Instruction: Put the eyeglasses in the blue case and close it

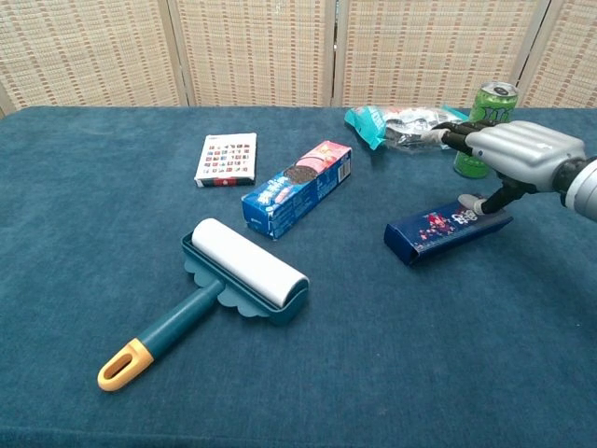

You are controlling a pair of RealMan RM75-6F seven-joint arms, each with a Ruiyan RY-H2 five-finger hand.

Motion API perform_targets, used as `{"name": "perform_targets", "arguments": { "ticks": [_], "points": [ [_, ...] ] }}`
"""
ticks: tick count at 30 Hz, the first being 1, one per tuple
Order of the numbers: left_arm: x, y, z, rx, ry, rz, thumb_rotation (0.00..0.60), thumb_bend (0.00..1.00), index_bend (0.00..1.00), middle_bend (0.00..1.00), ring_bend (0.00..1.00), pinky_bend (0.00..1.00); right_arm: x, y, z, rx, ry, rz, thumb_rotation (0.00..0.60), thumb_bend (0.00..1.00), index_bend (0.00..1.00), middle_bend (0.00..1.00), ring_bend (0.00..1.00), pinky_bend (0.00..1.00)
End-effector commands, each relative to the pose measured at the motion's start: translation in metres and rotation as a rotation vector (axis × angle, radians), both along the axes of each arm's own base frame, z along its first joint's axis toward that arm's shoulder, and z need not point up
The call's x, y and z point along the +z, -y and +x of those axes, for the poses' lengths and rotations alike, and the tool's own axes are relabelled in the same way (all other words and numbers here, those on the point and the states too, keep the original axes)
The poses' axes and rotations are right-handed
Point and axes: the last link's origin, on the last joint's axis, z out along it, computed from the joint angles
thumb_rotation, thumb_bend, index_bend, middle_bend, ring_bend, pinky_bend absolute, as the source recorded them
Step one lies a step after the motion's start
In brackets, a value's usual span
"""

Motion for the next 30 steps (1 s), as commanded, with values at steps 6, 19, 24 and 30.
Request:
{"name": "perform_targets", "arguments": {
  "ticks": [6,19,24,30],
  "points": [
    [-0.002,0.0,0.003,-0.009,0.002,-0.005,0.6,0.38,0.0,0.0,0.0,0.0,0.02,-0.028,-0.01,-0.022,-0.05,0.14,0.6,0.28,0.0,0.02,0.0,0.0],
    [0.0,0.003,0.003,0.001,-0.002,0.002,0.6,0.38,0.0,0.0,0.0,0.0,-0.005,-0.008,0.002,-0.071,-0.134,0.198,0.6,0.27,0.14,0.04,0.0,0.0],
    [0.0,0.002,0.002,0.001,-0.002,0.002,0.6,0.38,0.0,0.0,0.0,0.0,-0.01,-0.004,0.007,-0.075,-0.13,0.202,0.6,0.31,0.31,0.07,0.0,0.0],
    [-0.001,0.001,0.003,-0.004,-0.002,0.0,0.6,0.38,0.0,0.0,0.0,0.0,-0.013,0.0,0.01,-0.073,-0.112,0.194,0.6,0.35,0.48,0.15,0.0,0.0]
  ]
}}
